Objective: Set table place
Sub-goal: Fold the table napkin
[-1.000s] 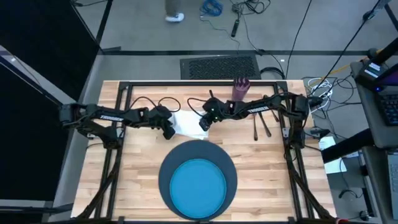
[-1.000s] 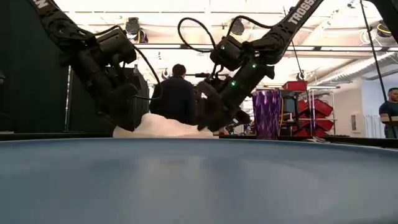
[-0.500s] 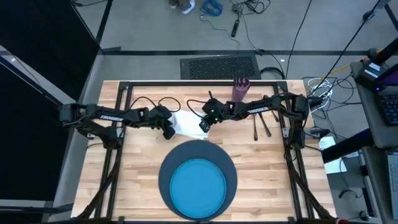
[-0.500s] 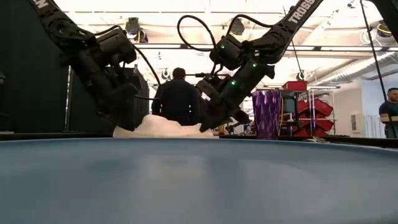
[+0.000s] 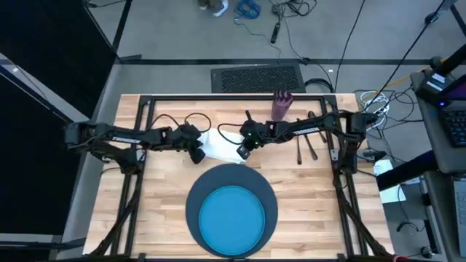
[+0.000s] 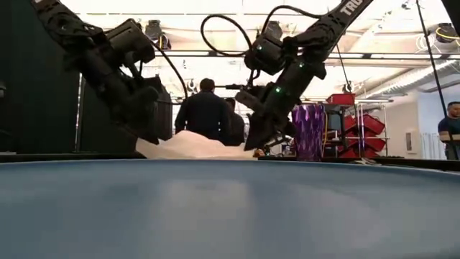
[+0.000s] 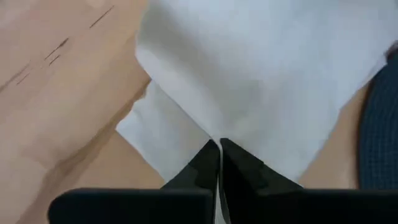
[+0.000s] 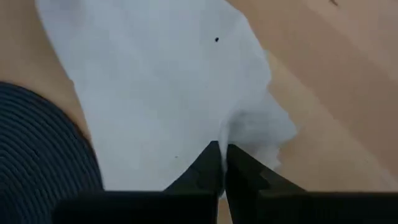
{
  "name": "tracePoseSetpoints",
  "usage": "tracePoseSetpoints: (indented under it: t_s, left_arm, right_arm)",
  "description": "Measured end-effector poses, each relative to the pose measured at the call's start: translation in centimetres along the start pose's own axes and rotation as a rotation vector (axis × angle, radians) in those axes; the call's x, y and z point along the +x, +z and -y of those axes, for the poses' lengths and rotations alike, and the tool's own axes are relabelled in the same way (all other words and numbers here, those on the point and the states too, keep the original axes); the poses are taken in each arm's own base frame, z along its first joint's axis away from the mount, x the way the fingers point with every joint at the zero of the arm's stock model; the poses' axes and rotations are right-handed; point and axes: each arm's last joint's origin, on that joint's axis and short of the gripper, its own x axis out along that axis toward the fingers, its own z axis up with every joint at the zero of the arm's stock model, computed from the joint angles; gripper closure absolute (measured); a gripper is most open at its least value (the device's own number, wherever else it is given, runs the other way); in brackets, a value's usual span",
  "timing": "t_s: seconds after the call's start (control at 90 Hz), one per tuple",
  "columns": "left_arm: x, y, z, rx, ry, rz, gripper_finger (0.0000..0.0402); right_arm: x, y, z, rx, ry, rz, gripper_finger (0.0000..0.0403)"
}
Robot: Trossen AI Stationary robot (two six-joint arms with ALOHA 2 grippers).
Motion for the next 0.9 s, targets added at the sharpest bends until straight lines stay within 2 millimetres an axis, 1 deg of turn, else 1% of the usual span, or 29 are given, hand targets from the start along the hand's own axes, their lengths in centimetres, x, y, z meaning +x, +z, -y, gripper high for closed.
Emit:
tracePoseSetpoints:
  t_s: [0.089, 0.267, 0.456, 0.567, 0.656, 0.733, 0.811, 0.9]
  left_arm:
    - [-0.2, -0.2, 0.2, -0.002, 0.009, -0.009, 0.0401]
    - [-0.5, -1.1, 0.5, 0.0, 0.096, -0.058, 0.0401]
    - [-0.6, -1.2, 1.2, 0.004, 0.075, -0.042, 0.0401]
    - [-0.7, -1.0, 1.0, 0.004, 0.131, -0.013, 0.0401]
    - [-1.1, -0.6, 0.9, 0.002, 0.189, 0.042, 0.0401]
    - [-1.9, 0.2, 0.9, 0.014, 0.214, 0.096, 0.0401]
    - [-2.7, 1.3, 1.2, 0.023, 0.198, 0.163, 0.0401]
    - [-3.1, 2.0, 1.5, 0.028, 0.155, 0.21, 0.0401]
  right_arm:
    - [0.0, -0.2, 0.1, -0.001, -0.018, -0.019, 0.0403]
    - [0.0, -0.6, 0.5, -0.004, -0.077, -0.047, 0.0403]
    - [0.0, -0.5, 0.4, -0.015, -0.07, -0.033, 0.0403]
    - [0.0, -0.3, 0.4, -0.033, -0.065, -0.023, 0.0395]
    - [0.0, -0.2, 0.3, -0.055, -0.057, -0.008, 0.0378]
    - [-0.1, 0.1, 0.2, -0.078, -0.051, 0.002, 0.0357]
    - [-0.3, 0.8, -0.1, -0.111, -0.042, 0.022, 0.0331]
    - [-0.7, 1.7, -0.6, -0.143, -0.034, 0.042, 0.03]
